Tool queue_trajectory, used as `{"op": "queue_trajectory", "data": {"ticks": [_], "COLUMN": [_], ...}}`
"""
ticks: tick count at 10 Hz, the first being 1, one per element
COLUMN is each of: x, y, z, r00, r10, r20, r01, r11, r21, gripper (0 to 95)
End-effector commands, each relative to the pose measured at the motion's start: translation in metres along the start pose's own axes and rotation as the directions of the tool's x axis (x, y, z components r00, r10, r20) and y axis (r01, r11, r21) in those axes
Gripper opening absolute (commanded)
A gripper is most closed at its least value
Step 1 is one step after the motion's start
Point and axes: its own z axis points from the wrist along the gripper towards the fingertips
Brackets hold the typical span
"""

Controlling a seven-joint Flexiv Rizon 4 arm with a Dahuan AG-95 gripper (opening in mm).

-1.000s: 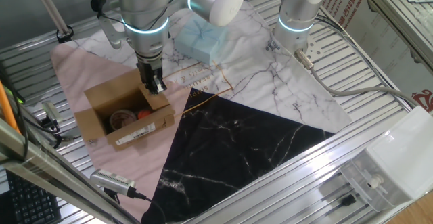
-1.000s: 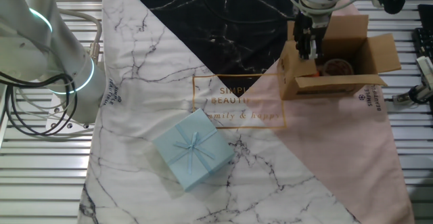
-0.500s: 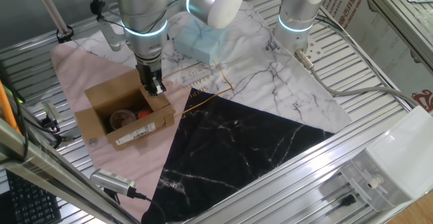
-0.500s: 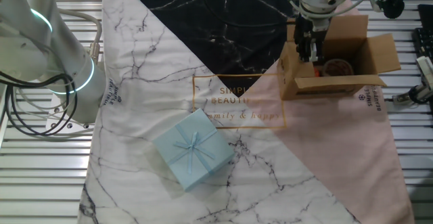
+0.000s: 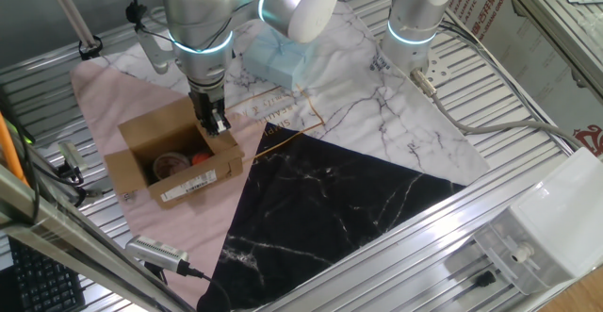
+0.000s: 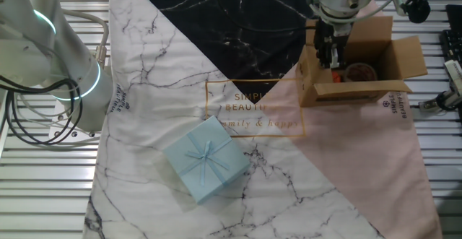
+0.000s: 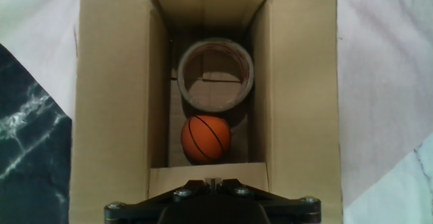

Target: Cover the box

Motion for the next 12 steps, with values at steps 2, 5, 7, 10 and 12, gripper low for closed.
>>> {"op": "queue_trajectory", "data": {"ticks": [2,5,7,10,12], "x": [0.000,0.002,0.004,0.006,0.006], "y": [0.000,0.003,0.005,0.007,0.008], "z": [-0.003,-0.018,-0.026,-0.033,-0.035], "r00": [1.000,1.000,0.999,0.998,0.998], "r10": [-0.008,-0.013,-0.020,-0.036,-0.042], "r20": [-0.001,-0.021,-0.032,-0.042,-0.042], "r01": [0.008,0.012,0.020,0.036,0.041], "r11": [1.000,1.000,1.000,0.999,0.999], "r21": [-0.001,-0.003,-0.005,-0.008,-0.009], "gripper": [0.0,0.0,0.0,0.0,0.0]}}
